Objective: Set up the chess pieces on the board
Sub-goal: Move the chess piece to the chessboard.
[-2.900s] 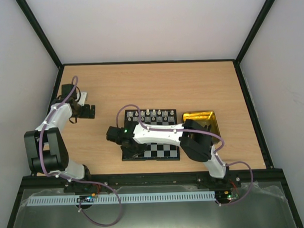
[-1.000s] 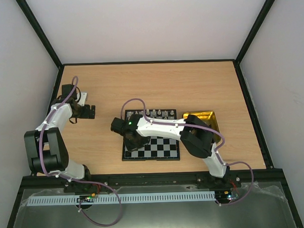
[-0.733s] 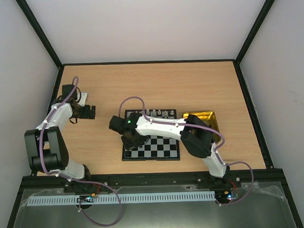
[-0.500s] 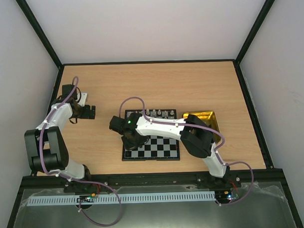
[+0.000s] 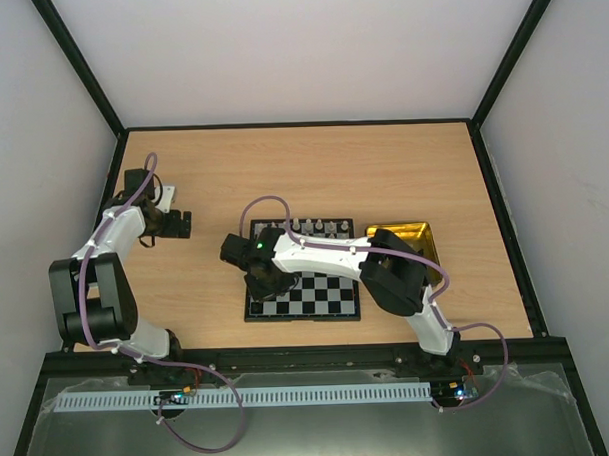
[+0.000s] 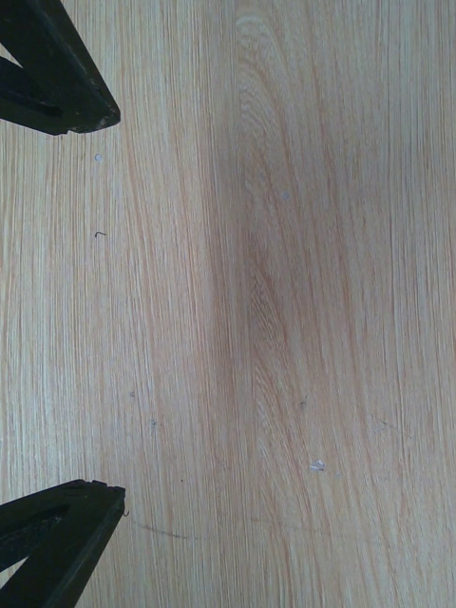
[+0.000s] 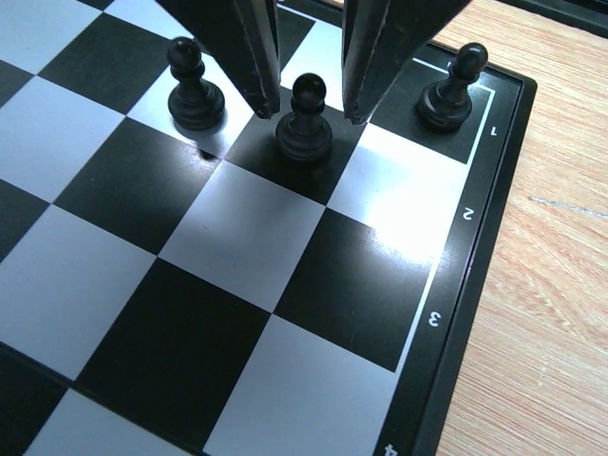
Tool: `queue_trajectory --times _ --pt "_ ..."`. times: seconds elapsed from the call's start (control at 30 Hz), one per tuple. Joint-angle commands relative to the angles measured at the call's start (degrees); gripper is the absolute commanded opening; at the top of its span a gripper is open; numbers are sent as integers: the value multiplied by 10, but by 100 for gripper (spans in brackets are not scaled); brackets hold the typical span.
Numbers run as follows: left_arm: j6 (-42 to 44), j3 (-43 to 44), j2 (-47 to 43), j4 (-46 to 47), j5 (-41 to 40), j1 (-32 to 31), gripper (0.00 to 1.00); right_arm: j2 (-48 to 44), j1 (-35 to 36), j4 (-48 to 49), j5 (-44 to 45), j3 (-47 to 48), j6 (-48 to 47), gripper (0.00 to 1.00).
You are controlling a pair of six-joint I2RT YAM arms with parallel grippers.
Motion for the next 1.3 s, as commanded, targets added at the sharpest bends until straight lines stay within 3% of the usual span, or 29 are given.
queue_trajectory --times 0.0,0.13,0.23,0.37,0.77,1.27 --pt "2 -2 -6 -4 -2 4 99 -2 -1 3 7 -2 0 20" --pt "2 -1 -5 -3 -1 4 99 -1 -2 1 10 -1 0 21" --pt "1 0 -5 -4 -1 4 99 -2 -1 -3 12 5 0 30" --pt "2 2 -4 -4 1 3 99 -5 -2 -24 22 42 -1 32" --pt "0 4 -7 -5 5 4 99 10 29 -74 21 105 -9 31" --pt "1 0 -14 -7 2 4 99 14 49 -48 8 68 -4 29"
